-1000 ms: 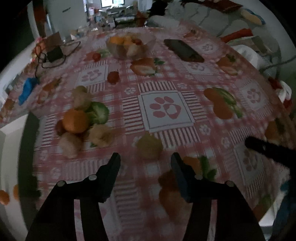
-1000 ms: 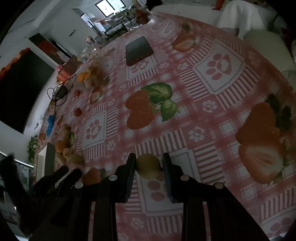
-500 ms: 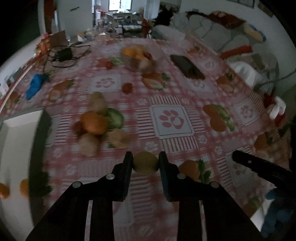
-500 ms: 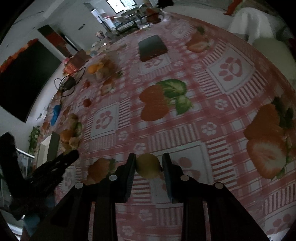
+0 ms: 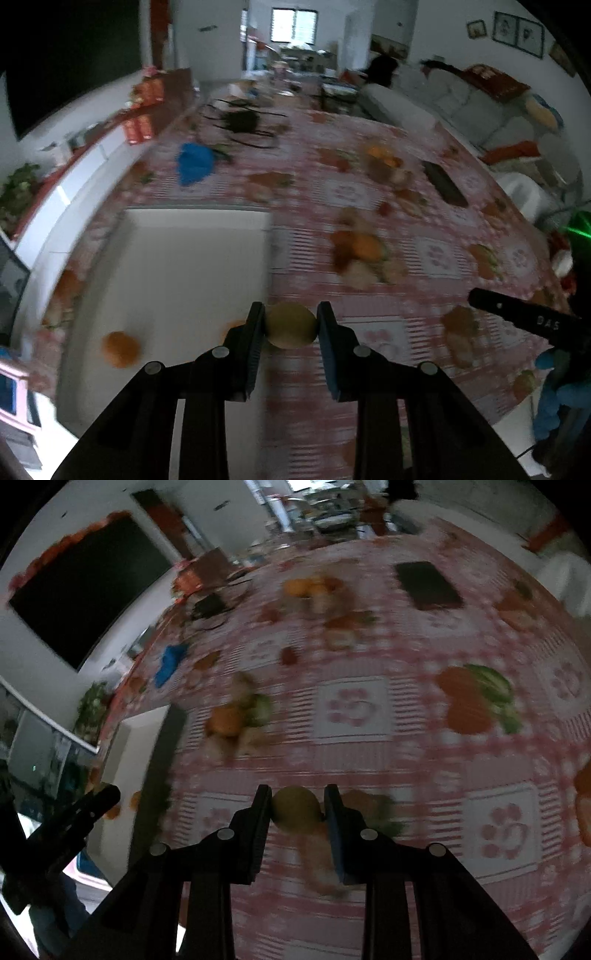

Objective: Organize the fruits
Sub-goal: 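Carry the held yellow fruits in both tools over the white tray, then open the left tool over the tray while the right tool releases its fruit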

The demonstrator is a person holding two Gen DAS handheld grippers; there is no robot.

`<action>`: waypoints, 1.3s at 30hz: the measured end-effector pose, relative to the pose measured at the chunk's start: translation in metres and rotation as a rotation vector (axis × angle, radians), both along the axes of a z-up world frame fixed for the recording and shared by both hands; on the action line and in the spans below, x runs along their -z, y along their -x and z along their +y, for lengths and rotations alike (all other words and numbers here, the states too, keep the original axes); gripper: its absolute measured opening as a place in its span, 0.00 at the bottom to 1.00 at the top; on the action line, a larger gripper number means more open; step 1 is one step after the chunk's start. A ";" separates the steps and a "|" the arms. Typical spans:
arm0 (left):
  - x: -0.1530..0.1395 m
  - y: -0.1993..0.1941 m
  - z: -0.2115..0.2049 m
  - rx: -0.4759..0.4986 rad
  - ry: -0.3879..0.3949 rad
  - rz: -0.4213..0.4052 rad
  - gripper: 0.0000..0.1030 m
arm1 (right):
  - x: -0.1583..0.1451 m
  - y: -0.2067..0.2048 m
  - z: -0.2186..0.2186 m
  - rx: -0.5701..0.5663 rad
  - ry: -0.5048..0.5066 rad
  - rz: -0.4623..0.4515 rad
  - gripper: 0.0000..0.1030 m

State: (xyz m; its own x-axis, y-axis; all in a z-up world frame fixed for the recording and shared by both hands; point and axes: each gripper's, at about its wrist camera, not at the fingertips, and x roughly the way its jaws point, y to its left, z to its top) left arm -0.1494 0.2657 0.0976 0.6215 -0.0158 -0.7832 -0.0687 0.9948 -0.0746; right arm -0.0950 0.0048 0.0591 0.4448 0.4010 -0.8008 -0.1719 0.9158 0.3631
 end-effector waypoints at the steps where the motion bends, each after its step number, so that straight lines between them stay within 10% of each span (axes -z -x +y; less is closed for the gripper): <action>1: -0.001 0.004 0.009 -0.014 -0.005 -0.007 0.31 | -0.002 0.001 0.009 -0.016 0.006 -0.006 0.30; 14: 0.022 0.028 0.103 -0.157 0.023 0.004 0.31 | -0.011 0.004 0.126 -0.213 0.077 -0.027 0.30; 39: 0.048 0.020 0.120 -0.175 -0.060 0.033 0.31 | 0.022 -0.006 0.270 -0.428 0.107 0.027 0.30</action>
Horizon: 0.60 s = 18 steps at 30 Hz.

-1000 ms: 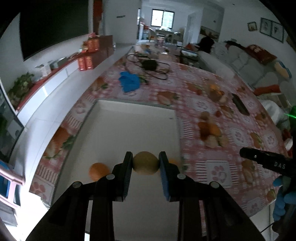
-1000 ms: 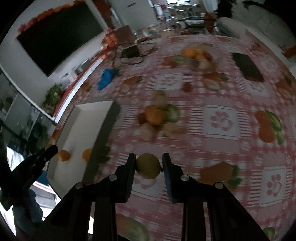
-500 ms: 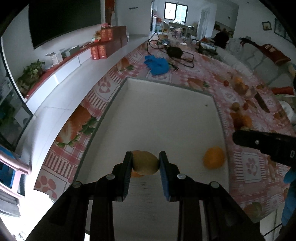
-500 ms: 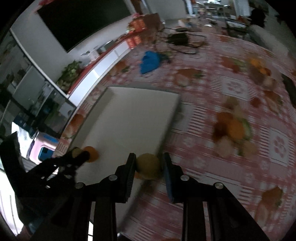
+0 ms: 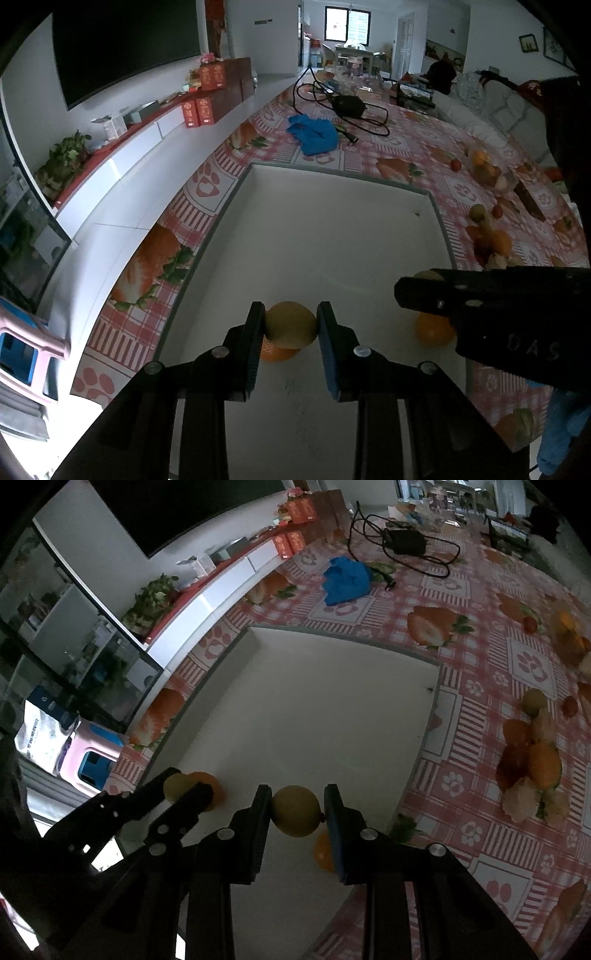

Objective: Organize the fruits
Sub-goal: 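Open the left tool over the tray while the right tool releases its fruit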

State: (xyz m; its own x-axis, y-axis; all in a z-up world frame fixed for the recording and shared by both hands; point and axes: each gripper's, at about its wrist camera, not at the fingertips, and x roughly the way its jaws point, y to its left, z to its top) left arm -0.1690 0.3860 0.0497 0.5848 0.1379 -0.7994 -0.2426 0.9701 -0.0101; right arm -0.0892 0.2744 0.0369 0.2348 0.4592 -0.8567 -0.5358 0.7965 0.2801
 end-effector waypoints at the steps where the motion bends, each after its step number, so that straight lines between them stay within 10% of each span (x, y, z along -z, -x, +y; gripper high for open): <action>1: 0.000 -0.001 0.000 -0.002 -0.003 0.000 0.31 | 0.001 -0.001 0.000 0.000 0.006 -0.001 0.30; 4: -0.001 -0.001 -0.001 -0.002 -0.009 -0.003 0.36 | 0.001 -0.001 -0.001 -0.004 0.012 0.000 0.30; 7: -0.002 0.000 -0.003 -0.008 -0.028 -0.013 0.61 | 0.000 -0.001 -0.001 -0.006 0.010 0.000 0.31; 9: -0.005 0.002 -0.005 -0.014 -0.044 -0.028 0.74 | -0.002 -0.002 -0.003 -0.005 0.003 0.000 0.72; 18: -0.030 0.003 -0.023 0.017 -0.041 -0.027 0.78 | -0.028 0.000 -0.033 0.030 -0.052 -0.064 0.74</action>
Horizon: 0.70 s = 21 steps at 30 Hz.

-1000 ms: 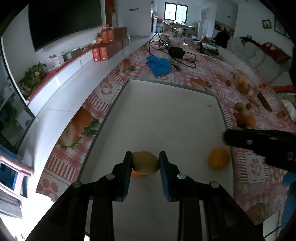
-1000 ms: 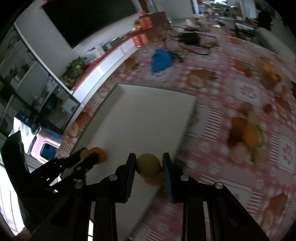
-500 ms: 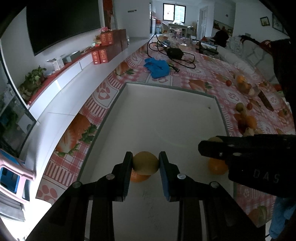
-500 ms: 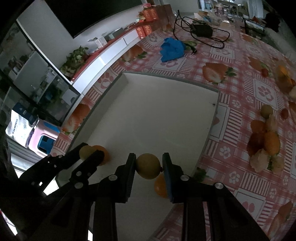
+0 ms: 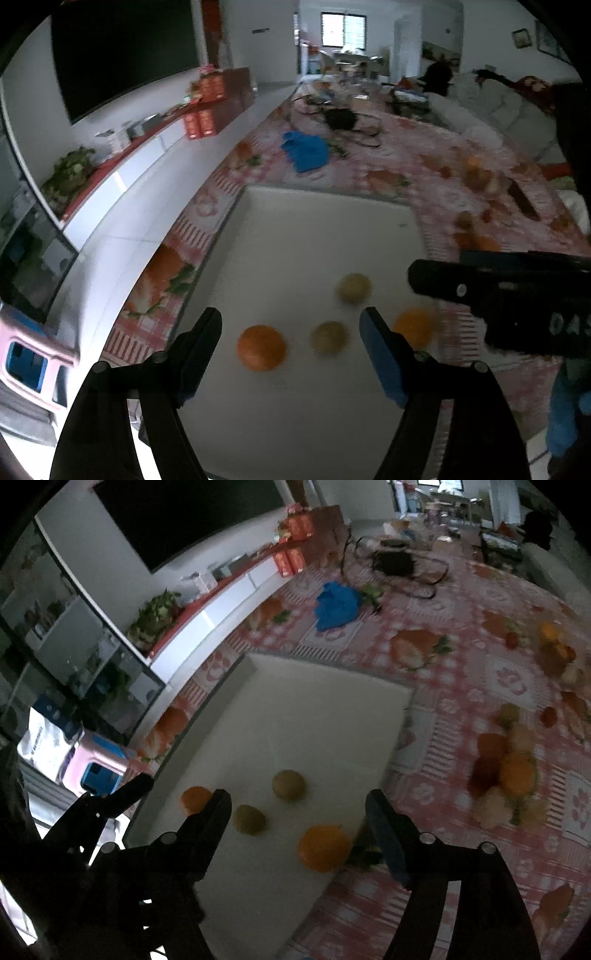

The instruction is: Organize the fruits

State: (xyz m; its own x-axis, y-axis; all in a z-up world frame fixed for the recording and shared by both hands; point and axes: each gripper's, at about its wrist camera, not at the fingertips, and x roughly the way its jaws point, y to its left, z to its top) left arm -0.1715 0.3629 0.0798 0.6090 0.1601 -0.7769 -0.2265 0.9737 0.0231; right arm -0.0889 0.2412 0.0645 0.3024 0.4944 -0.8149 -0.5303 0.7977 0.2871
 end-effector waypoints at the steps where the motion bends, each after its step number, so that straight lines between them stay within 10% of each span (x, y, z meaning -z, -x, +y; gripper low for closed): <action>1: -0.005 0.001 -0.006 0.018 0.002 -0.005 0.78 | -0.003 -0.001 -0.012 0.016 -0.004 -0.008 0.74; 10: -0.035 -0.039 -0.127 0.245 0.024 -0.020 0.78 | 0.003 -0.028 -0.167 0.303 -0.035 0.022 0.74; 21: 0.032 -0.130 -0.281 0.350 0.040 0.048 0.78 | 0.043 -0.031 -0.339 0.631 0.016 0.070 0.74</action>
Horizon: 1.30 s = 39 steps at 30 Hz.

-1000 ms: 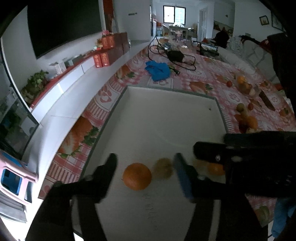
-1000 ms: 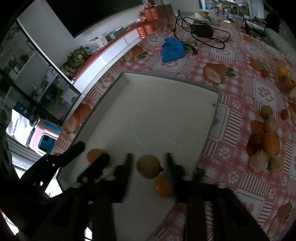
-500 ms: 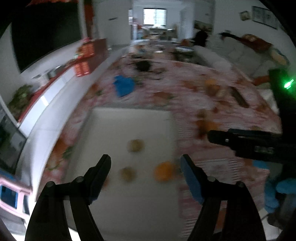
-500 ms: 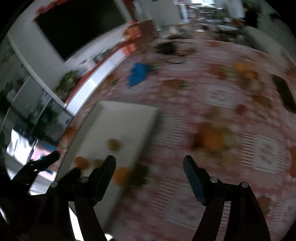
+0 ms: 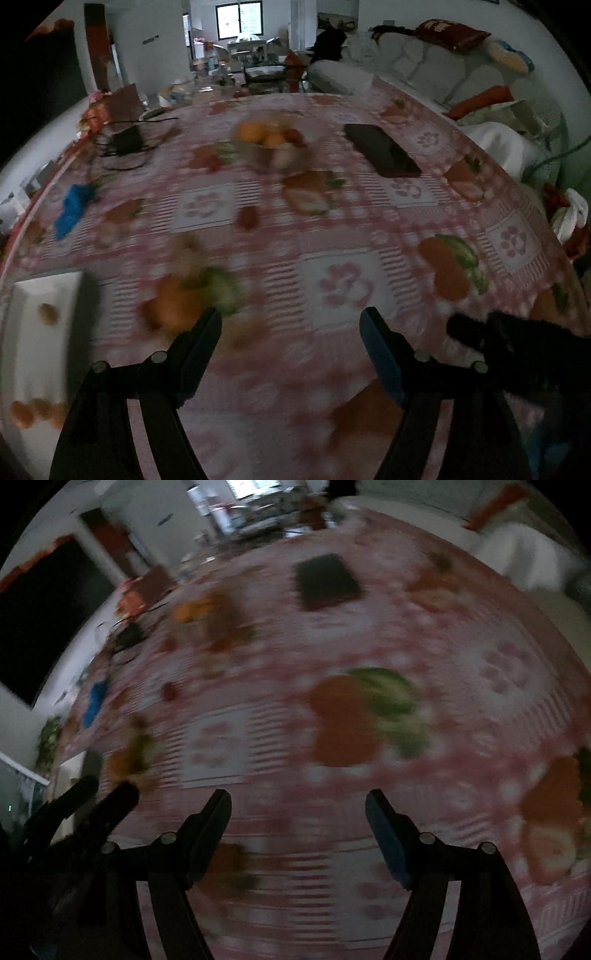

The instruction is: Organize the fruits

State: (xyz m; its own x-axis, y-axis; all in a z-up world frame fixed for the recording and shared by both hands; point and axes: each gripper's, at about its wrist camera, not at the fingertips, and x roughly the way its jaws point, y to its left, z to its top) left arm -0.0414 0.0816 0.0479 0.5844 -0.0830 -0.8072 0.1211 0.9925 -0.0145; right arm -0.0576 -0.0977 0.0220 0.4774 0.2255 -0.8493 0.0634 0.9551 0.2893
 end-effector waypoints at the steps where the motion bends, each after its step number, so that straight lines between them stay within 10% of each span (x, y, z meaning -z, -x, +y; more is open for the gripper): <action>1: 0.004 -0.005 -0.008 0.001 -0.002 -0.011 0.78 | 0.003 0.000 -0.008 0.014 0.001 0.003 0.74; 8: 0.035 -0.039 -0.042 0.015 -0.070 -0.015 0.78 | 0.003 -0.002 -0.033 0.057 0.021 -0.035 0.74; 12: 0.044 -0.054 -0.041 -0.002 -0.012 0.003 1.00 | 0.003 -0.004 -0.034 0.063 0.040 -0.052 0.74; 31: 0.046 -0.061 -0.043 -0.001 -0.009 0.016 1.00 | 0.005 0.016 -0.034 0.125 0.084 -0.028 0.74; 39: 0.046 -0.061 -0.043 -0.001 -0.010 0.016 1.00 | 0.007 0.023 -0.027 0.145 0.090 0.019 0.89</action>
State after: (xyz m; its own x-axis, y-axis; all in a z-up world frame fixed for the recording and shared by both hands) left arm 0.0200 0.0386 0.0017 0.5714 -0.0750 -0.8172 0.1203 0.9927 -0.0069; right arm -0.0808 -0.1246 0.0147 0.4832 0.0777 -0.8721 0.2075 0.9575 0.2003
